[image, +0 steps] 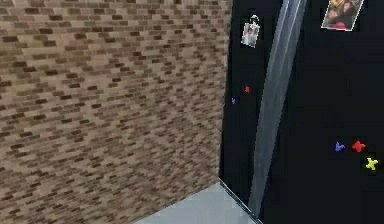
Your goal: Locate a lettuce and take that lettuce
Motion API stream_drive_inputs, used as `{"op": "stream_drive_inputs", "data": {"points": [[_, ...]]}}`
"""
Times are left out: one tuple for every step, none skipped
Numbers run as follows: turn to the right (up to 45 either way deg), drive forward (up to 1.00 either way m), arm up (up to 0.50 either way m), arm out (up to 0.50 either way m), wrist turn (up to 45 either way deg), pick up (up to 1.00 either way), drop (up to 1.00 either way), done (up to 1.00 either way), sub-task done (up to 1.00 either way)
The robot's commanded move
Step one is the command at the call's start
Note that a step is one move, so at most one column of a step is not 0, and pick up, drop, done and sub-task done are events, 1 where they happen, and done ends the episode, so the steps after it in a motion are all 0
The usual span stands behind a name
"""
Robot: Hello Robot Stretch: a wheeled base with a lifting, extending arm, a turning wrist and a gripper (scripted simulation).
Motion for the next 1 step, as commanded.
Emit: {"op": "stream_drive_inputs", "data": {"points": [[-30.0,0.00,0.00,0.00,0.0,0.00,0.00,0.00,0.00]]}}
